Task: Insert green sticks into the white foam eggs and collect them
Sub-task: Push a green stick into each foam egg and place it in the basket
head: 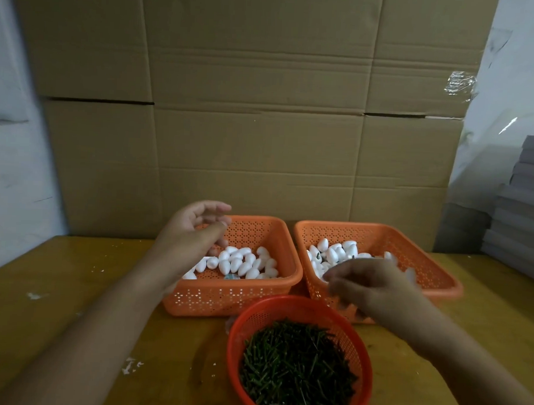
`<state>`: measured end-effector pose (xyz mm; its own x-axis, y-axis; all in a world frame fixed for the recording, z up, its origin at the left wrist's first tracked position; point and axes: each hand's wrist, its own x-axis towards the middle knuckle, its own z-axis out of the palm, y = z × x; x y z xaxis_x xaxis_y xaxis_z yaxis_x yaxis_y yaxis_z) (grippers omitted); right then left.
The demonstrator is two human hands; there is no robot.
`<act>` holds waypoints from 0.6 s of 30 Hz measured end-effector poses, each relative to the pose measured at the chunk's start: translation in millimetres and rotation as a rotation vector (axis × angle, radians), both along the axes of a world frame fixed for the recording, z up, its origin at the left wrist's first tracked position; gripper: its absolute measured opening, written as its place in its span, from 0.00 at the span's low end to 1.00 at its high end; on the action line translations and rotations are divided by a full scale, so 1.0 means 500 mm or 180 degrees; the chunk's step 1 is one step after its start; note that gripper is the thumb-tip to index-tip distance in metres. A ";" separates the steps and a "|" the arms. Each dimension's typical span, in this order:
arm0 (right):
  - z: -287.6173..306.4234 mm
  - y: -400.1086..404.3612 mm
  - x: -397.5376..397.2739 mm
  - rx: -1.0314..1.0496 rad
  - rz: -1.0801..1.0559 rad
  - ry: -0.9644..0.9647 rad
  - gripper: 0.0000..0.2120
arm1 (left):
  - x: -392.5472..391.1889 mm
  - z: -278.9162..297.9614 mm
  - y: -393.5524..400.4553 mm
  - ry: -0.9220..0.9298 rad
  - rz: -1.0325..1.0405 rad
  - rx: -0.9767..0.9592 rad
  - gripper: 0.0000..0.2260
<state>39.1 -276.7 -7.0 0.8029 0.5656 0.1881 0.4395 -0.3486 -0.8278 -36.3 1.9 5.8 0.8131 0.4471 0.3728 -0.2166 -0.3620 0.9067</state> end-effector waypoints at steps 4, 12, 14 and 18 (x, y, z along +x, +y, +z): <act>-0.010 0.026 -0.038 -0.1196 0.0979 -0.0847 0.10 | 0.012 -0.006 0.035 0.0267 0.0114 0.0472 0.09; -0.070 0.050 -0.041 -0.2225 0.1819 -0.1075 0.22 | 0.100 -0.039 0.093 0.1647 -0.0050 0.2074 0.12; -0.097 0.054 -0.021 -0.2258 0.1853 -0.1084 0.22 | 0.125 -0.047 0.098 0.1975 -0.0173 0.2387 0.15; -0.179 0.065 0.031 -0.2558 0.1947 -0.1255 0.21 | 0.162 -0.060 0.094 0.2610 -0.0214 0.2812 0.18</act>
